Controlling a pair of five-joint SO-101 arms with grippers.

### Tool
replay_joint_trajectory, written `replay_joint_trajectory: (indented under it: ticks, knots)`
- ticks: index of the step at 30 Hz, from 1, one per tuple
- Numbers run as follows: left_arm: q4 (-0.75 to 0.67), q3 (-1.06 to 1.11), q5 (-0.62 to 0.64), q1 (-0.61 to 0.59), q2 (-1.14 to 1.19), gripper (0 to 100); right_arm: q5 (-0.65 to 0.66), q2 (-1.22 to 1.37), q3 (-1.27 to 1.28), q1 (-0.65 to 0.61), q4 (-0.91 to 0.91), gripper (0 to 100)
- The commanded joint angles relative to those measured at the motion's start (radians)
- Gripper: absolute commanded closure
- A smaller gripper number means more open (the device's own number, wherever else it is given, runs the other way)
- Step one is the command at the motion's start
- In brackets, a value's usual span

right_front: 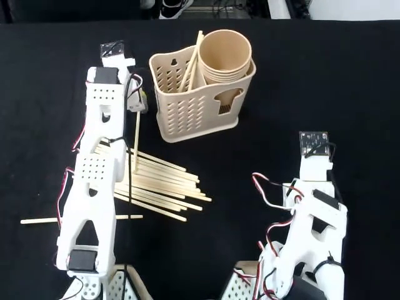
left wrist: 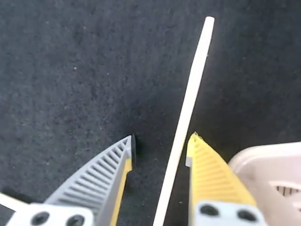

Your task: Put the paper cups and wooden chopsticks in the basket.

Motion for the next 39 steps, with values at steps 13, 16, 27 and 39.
replay_joint_trajectory:
  ticks: [13,16,27,39]
  knots:
    - [0.051,-0.027,0.003,-0.150,-0.118,97,0.008,-0.024,-0.001,-0.011,-0.018,94.5]
    - [0.052,0.056,0.003,-0.183,-0.176,97,0.008,-0.024,-0.002,-0.011,-0.018,94.5]
    - [0.052,0.242,0.029,-0.162,-0.697,97,0.008,-0.024,-0.002,-0.011,-0.026,94.5]
    - [0.043,1.026,-0.008,-0.145,-1.482,97,0.008,-0.024,-0.001,-0.011,-0.032,94.5]
